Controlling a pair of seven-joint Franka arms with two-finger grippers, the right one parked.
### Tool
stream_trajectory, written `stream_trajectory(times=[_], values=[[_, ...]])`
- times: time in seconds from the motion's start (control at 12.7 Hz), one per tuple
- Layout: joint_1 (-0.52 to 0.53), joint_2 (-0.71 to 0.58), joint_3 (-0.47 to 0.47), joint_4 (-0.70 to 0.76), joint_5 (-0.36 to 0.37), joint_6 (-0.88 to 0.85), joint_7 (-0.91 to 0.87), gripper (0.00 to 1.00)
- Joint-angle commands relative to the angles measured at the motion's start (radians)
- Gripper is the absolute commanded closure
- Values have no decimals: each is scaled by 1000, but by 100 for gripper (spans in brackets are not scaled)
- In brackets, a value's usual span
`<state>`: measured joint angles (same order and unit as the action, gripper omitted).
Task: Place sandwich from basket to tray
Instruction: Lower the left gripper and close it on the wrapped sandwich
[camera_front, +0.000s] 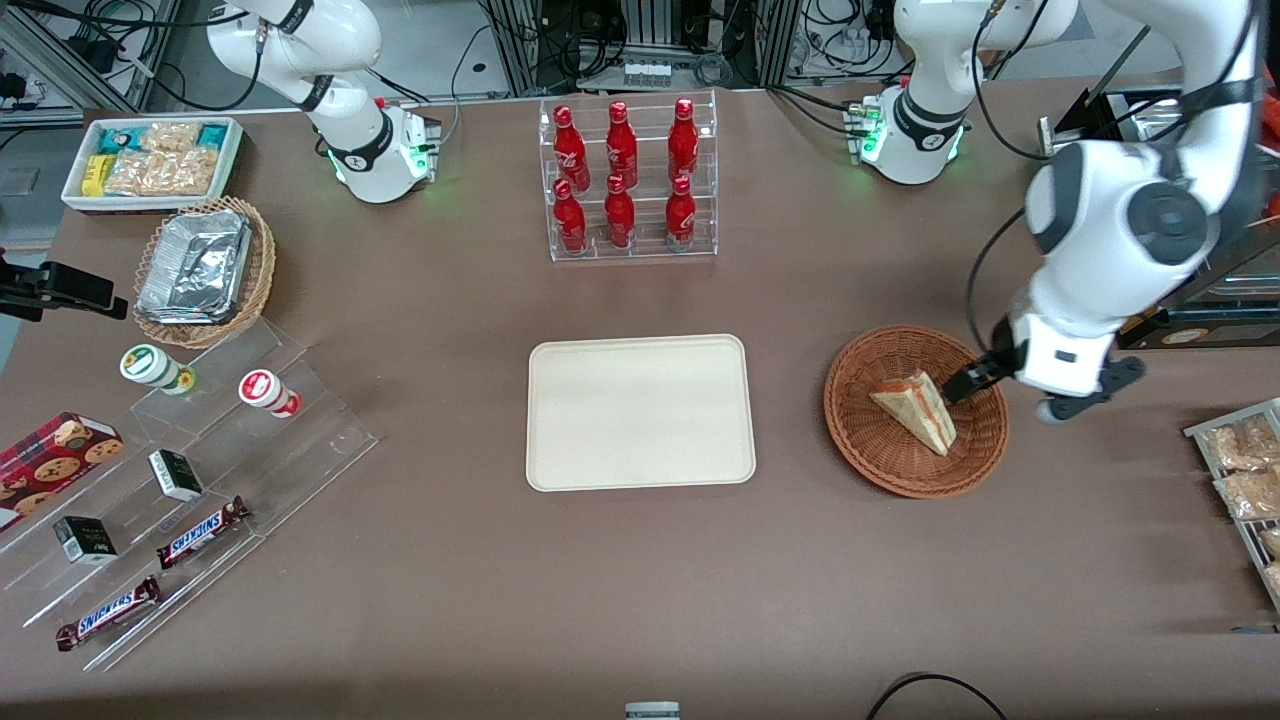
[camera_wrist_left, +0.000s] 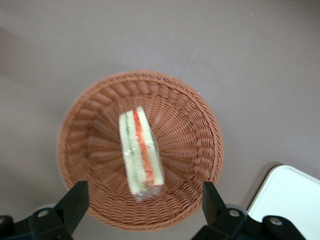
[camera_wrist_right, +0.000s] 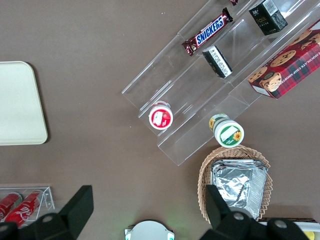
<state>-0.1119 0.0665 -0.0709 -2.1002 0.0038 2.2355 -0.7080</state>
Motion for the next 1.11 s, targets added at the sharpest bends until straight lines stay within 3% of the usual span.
stream_trajectory(times=[0.0, 0.39, 0.87, 1.03], values=[[-17, -5, 5, -107, 5, 134, -64, 0], [-25, 123, 7, -121, 11, 242, -139, 0], [-23, 182, 8, -118, 19, 266, -139, 0], [-23, 196, 8, -120, 21, 276, -134, 5]])
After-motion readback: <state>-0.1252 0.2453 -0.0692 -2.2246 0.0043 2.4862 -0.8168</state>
